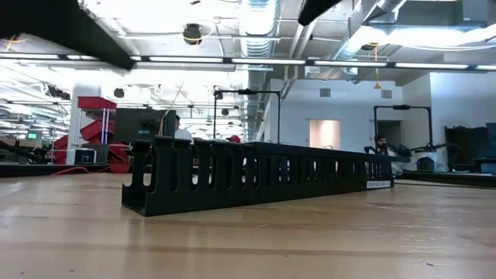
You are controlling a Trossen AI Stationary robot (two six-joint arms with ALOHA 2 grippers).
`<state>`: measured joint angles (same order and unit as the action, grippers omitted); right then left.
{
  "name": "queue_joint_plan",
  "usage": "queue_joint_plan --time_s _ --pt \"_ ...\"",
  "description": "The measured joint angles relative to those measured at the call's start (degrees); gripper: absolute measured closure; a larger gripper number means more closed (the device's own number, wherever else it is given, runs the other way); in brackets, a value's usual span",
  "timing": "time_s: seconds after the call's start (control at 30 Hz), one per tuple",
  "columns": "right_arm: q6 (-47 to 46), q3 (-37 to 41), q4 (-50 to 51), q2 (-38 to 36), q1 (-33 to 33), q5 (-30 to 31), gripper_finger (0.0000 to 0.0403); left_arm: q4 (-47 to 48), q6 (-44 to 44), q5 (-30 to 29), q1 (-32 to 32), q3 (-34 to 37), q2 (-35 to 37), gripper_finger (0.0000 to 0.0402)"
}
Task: Ziptie cables
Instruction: Close the black cable duct with the black cable duct cover
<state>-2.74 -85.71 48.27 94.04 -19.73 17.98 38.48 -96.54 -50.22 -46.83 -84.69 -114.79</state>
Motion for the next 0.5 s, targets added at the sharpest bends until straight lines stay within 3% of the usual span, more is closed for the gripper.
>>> queue_joint_plan --time_s 0.2,0.4,0.5 --pt "0.01 0.0 -1.37 0.0 1.07 0.0 0.0403 -9.41 -4.96 0.43 -0.2 5.52 -0.5 0.0126" --pt "-0.61 0.0 -2.87 0.0 1.18 -0.17 0.0403 -9.77 -10.06 -1.22 -0.44 7.25 -0.32 0.0126" --pt "-3.08 0.28 -3.22 -0.01 1.18 -7.36 0.0403 -7.46 -9.54 -0.45 -1.03 6.7 0.94 0.0126"
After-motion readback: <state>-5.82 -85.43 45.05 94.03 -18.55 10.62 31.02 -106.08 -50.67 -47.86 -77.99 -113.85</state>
